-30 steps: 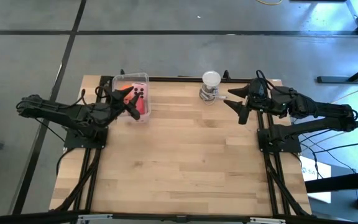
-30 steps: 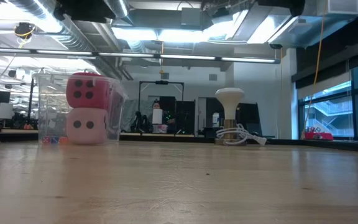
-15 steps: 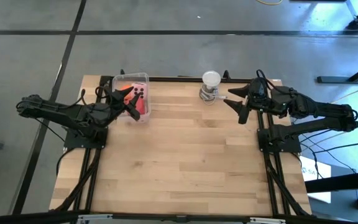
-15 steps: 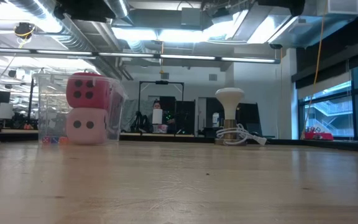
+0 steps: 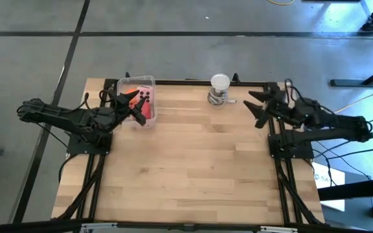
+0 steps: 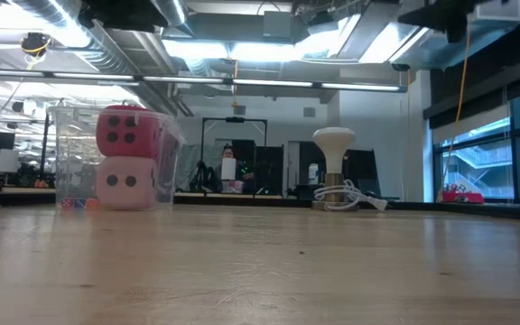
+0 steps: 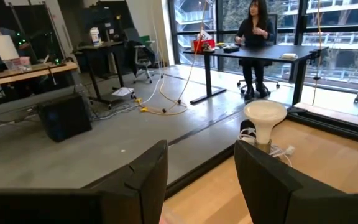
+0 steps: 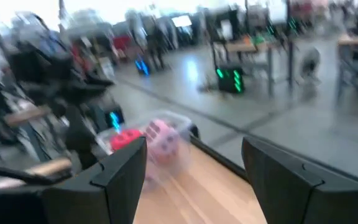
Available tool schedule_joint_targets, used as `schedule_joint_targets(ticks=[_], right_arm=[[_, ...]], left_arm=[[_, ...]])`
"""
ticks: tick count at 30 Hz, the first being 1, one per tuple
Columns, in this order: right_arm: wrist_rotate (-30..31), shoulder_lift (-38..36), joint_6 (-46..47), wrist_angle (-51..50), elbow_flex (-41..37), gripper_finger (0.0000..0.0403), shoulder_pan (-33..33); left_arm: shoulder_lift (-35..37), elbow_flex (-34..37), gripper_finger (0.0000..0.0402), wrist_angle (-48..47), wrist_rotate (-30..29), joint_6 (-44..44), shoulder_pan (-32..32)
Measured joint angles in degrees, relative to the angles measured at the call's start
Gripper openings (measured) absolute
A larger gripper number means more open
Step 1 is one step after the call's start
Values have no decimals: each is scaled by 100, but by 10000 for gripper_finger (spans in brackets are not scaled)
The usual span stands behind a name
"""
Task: Pick & Place Dice
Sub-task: Return to Home Position
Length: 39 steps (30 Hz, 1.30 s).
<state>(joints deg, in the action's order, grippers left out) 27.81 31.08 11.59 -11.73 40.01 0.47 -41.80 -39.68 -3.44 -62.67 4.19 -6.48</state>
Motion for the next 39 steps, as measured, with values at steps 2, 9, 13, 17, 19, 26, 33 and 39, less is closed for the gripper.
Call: schedule_joint_targets(ticks=[2,9,13,17,19,26,33,39], right_arm=[[-158,-443,-128,619,-562,261,0],[-1402,-1668,-325,1550,-1972,261,0],[-1840,-2274,-280,1605,-2372,261,0],[-1995,-2828,-325,1603,-2636,261,0],[-1997,-3051,-319,1603,-2735,261,0],[-2227,-3114,-312,1652,-3151,261,121],[-2229,-3112,-327,1947,-3658,261,205],[-2229,-3110,-310,1450,-3923,261,205]], left_arm=[[0,0,175,0,0,4,0],[0,0,175,1,0,0,0],[0,0,175,2,-2,-1,0],[0,0,175,1,-2,-1,0],[0,0,175,0,-2,6,0],[0,0,175,2,-3,1,0],[0,0,175,2,-2,1,0],[0,0,175,2,-4,4,1]])
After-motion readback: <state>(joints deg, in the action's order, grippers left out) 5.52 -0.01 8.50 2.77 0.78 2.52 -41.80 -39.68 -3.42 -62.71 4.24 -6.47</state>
